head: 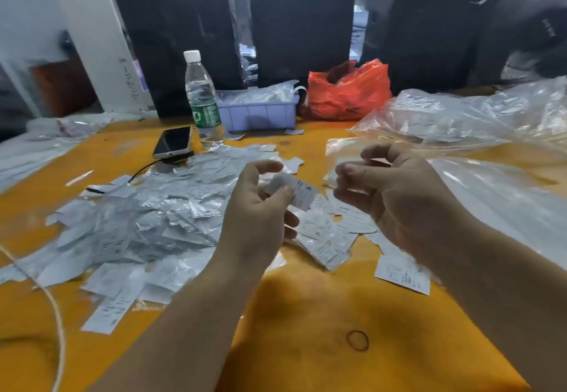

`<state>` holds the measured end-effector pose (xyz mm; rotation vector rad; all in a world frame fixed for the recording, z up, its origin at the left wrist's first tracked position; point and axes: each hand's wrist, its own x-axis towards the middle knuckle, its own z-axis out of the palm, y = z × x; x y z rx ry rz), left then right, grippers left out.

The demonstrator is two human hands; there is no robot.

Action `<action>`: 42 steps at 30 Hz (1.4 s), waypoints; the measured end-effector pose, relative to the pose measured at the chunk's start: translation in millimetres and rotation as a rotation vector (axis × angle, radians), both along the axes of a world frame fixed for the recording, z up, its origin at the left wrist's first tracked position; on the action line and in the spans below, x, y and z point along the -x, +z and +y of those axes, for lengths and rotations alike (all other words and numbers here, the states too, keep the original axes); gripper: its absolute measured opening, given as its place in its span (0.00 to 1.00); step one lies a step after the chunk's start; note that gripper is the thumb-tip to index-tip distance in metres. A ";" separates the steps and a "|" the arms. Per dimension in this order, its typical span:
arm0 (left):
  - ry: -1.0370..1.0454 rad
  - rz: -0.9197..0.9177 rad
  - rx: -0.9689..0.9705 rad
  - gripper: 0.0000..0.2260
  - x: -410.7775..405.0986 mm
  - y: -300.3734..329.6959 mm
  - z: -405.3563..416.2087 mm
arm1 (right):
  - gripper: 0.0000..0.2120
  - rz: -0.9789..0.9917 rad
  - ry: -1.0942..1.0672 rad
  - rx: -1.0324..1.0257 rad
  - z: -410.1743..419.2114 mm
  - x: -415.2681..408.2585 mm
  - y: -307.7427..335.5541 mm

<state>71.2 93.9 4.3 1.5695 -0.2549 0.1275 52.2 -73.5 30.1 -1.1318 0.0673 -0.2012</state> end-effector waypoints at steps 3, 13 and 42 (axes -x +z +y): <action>0.016 0.047 0.023 0.06 -4.8 -2.3 4.9 | 0.15 0.076 -0.001 0.113 17.4 -22.6 -0.2; 0.032 0.000 0.000 0.04 -8.5 -3.3 -0.3 | 0.08 0.081 0.190 -0.042 6.7 -28.9 -12.9; -0.080 0.040 0.109 0.06 1.0 1.7 0.2 | 0.12 0.025 0.140 -0.083 15.4 -24.9 -26.9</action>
